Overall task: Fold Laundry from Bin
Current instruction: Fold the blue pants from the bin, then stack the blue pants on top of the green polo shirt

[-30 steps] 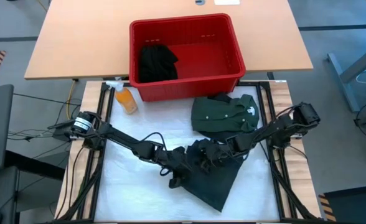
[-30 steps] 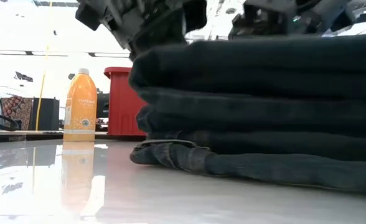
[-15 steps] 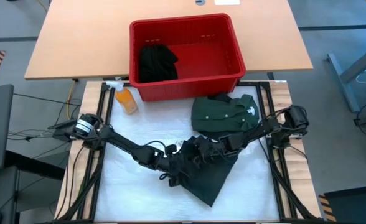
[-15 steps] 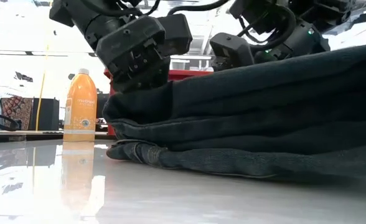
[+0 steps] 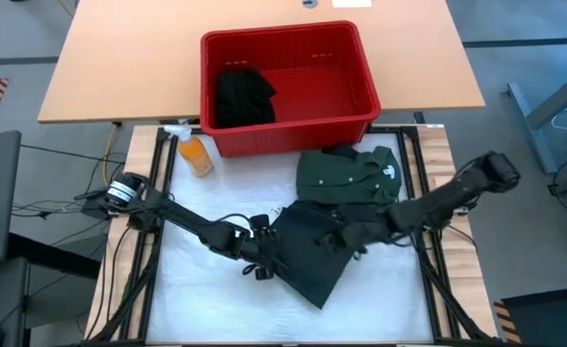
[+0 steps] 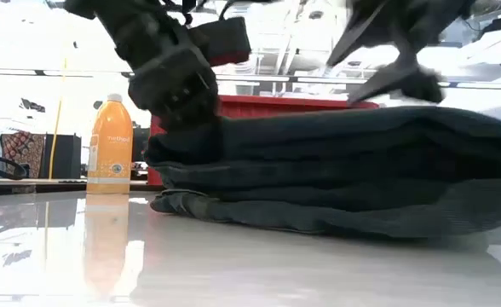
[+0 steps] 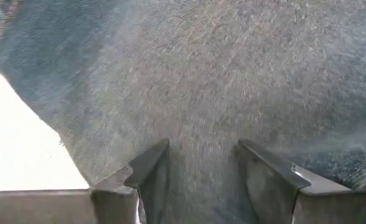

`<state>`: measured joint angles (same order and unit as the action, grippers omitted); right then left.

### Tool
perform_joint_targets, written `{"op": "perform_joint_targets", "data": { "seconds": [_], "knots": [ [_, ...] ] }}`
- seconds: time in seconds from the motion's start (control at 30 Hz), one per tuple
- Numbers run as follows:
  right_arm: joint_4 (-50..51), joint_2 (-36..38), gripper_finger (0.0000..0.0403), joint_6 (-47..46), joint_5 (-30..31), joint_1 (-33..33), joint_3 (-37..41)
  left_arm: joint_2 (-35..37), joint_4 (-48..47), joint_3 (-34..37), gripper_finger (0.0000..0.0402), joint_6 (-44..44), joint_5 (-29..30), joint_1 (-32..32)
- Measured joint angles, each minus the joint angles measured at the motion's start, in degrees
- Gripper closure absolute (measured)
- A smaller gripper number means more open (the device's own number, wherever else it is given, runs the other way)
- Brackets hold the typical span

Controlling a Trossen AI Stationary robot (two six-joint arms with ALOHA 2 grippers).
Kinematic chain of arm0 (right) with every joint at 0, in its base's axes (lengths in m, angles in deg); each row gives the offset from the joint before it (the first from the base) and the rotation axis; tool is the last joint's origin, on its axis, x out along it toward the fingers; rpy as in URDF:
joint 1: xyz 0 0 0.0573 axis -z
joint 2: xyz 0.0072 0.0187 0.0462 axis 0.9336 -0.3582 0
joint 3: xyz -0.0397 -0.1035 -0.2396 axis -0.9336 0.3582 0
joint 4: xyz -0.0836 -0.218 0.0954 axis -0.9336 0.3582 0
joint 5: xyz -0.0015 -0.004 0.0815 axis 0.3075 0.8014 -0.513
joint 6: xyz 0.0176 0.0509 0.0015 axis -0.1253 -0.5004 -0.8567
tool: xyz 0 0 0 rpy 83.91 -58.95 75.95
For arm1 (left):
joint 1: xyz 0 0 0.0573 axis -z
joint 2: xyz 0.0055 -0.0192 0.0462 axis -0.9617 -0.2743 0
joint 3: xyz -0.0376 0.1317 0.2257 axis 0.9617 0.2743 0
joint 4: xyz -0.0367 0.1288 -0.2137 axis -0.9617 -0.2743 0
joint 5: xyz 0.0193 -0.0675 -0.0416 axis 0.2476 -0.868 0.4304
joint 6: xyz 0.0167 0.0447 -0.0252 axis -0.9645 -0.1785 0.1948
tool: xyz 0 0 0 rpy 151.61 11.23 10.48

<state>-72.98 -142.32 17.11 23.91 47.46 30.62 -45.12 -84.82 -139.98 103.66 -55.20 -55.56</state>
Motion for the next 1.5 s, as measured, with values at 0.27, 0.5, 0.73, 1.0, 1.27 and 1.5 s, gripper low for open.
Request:
{"op": "perform_joint_targets", "data": {
  "seconds": [0.27,0.5,0.73,1.0,1.27,1.5],
  "knots": [
    [11.2,1.9,0.0143,-26.32,12.52,-16.47,-0.05,9.07,-1.38,0.01,0.0223,0.59,-0.83,0.02],
    [17.62,-4.79,0.0143,-45.41,19.56,-26.45,-0.05,13.9,-0.91,-0.1,0.0199,18.52,-14.19,-6.94],
    [15.69,-10.51,0.0143,-51.35,21.49,-29.04,-0.09,13.82,-1.86,2.91,0.0133,22.69,-23.5,-15.23],
    [13.21,-14.8,0.0143,-52.09,23.96,-28.58,-0.14,11.67,7.02,10.19,0.0083,27.86,-25.22,-18.01],
    [10.28,-17.97,0.0143,-52.43,23.4,-26.2,-0.12,5.43,13.54,12.62,0.0081,30.49,-25.0,-18.0],
    [7.21,-22.46,0.0145,-52.72,19.74,-24.15,-0.14,-1.27,20.32,12.47,0.0081,34.55,-24.72,-17.33]
  ]
}}
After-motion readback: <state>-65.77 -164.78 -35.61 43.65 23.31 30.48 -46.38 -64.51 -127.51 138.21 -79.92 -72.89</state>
